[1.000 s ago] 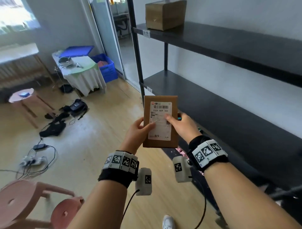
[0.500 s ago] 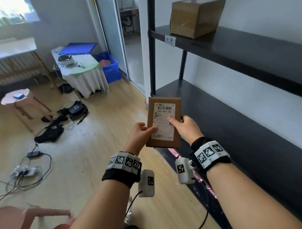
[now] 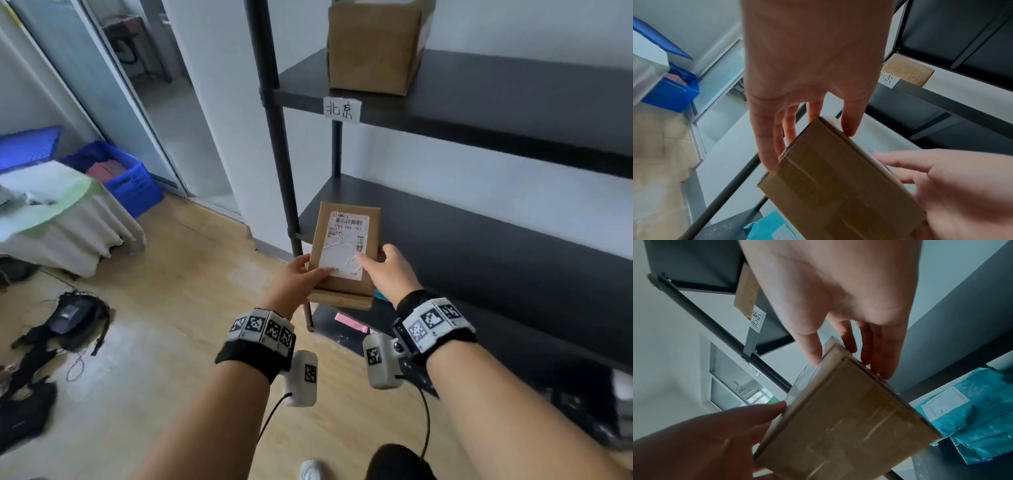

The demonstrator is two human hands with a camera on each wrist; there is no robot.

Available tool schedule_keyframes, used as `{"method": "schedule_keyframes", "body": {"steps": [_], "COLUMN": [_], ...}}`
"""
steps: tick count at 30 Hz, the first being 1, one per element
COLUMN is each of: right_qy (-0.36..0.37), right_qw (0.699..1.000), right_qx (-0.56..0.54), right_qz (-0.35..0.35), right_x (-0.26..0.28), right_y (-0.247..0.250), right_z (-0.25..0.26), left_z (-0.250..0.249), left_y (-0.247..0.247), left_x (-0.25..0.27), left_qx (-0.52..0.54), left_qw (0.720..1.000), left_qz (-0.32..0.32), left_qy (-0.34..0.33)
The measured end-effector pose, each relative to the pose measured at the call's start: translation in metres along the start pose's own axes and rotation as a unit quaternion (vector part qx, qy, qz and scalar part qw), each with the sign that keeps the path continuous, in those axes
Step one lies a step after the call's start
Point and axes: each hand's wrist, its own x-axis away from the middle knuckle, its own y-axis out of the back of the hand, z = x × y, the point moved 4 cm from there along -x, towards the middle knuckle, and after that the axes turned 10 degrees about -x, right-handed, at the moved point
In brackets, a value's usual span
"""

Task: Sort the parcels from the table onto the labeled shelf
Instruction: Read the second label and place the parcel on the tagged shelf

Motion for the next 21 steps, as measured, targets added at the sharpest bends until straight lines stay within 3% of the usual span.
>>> {"method": "schedule_keyframes", "body": {"steps": [5, 11, 21], "right_qy": [-0.018, -0.024, -0.044], "right_qw": [1.0, 0.999, 0.999], "right_qx": [0.011, 0.017, 0.014], "right_qz": [-0.021, -0.037, -0.025], "right_x": [-0.026, -0.079, -0.157], "right_y": [0.0, 0.007, 0.019], "right_z": [0.005, 0.012, 0.01], "left_z": [-0.022, -0.047, -0.091], "left_y": [0.001, -0.006, -0.027], "left_x": [-0.036, -0.094, -0.167], "left_qx": [-0.006, -0.039, -0.114], "left_qw": [0.999, 0.999, 0.993], "left_qz": [0.033, -0.012, 0.011], "left_qy": [-0.001, -0.007, -0.024]}}
